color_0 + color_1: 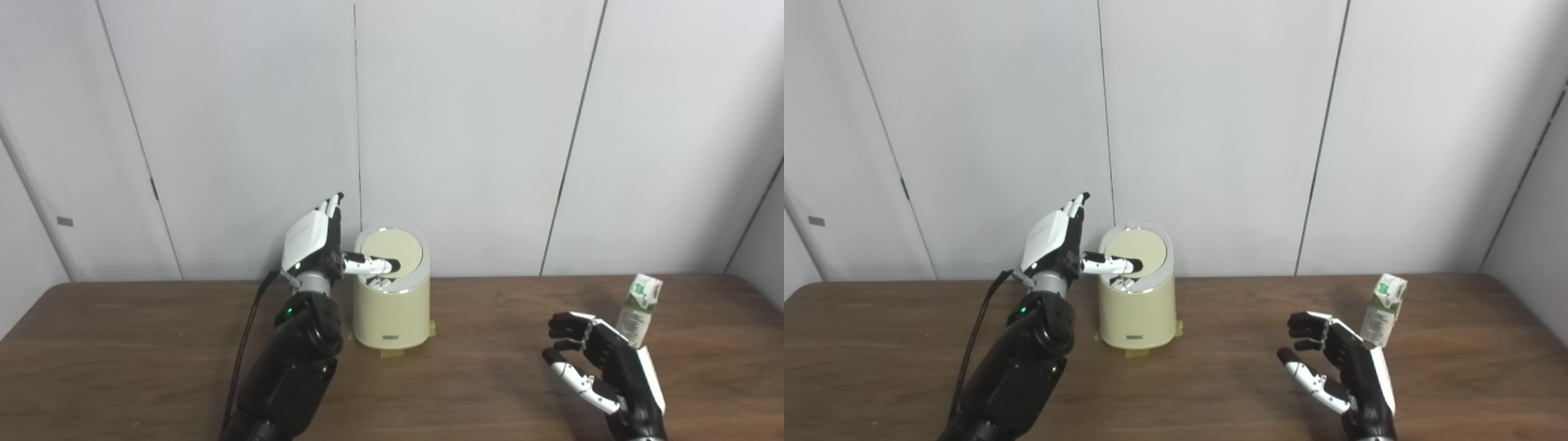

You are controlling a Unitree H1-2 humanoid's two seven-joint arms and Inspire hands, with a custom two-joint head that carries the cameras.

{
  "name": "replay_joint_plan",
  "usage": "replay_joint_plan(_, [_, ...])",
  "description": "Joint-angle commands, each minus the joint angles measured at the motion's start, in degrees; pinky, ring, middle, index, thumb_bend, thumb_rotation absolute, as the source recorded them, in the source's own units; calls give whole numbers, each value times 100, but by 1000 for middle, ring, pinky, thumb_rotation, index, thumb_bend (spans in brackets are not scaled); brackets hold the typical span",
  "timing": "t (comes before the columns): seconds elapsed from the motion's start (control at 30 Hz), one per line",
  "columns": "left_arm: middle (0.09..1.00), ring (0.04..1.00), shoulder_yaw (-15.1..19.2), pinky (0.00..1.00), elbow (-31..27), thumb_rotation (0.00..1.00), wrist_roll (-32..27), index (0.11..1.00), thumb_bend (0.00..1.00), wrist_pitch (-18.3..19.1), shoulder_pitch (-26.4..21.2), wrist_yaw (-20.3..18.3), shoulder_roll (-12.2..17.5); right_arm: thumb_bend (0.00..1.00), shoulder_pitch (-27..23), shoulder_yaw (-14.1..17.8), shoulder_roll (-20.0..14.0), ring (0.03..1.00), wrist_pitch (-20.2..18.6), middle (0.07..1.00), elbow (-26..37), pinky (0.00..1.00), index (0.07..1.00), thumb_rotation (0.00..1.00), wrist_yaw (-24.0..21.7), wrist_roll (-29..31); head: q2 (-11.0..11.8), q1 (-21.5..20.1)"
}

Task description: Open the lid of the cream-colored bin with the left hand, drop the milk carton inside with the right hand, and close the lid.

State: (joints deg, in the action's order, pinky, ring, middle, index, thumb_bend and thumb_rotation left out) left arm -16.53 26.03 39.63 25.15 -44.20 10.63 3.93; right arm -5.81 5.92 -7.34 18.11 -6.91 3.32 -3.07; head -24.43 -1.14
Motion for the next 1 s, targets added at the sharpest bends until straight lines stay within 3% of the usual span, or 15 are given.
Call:
replay_joint_plan(0.0, [1000,1000,-99,1000,47,47,265,1000,909,-146,-274,296,121,315,489,-129,174,648,22,651,-273,574,622,250,18,-83,-12,-14])
replay_joint_plan(0.13, [1000,1000,-314,1000,119,32,497,1000,940,-247,-258,512,192,324,490,-132,160,649,156,651,-335,583,624,259,-36,1,-22,-25])
replay_joint_plan(0.37, [1000,1000,-603,1000,-57,72,876,1000,989,44,-281,393,258,315,496,-134,159,641,212,644,-341,575,620,258,-10,-55,-53,-32])
replay_joint_plan(0.73, [1000,1000,-717,1000,-79,134,1029,1000,1000,144,-234,82,311,317,519,-159,155,633,271,636,-339,572,616,254,-14,-86,-91,-48])
replay_joint_plan(0.83, [1000,1000,-740,1000,-78,131,1054,1000,1000,149,-229,0,325,333,534,-171,160,637,195,640,-286,571,618,298,13,-152,-87,-43])
replay_joint_plan(0.97, [1000,1000,-753,1000,-37,133,1056,1000,1000,105,-242,11,338,326,509,-181,153,635,265,637,-330,566,615,257,34,-184,-82,-44])
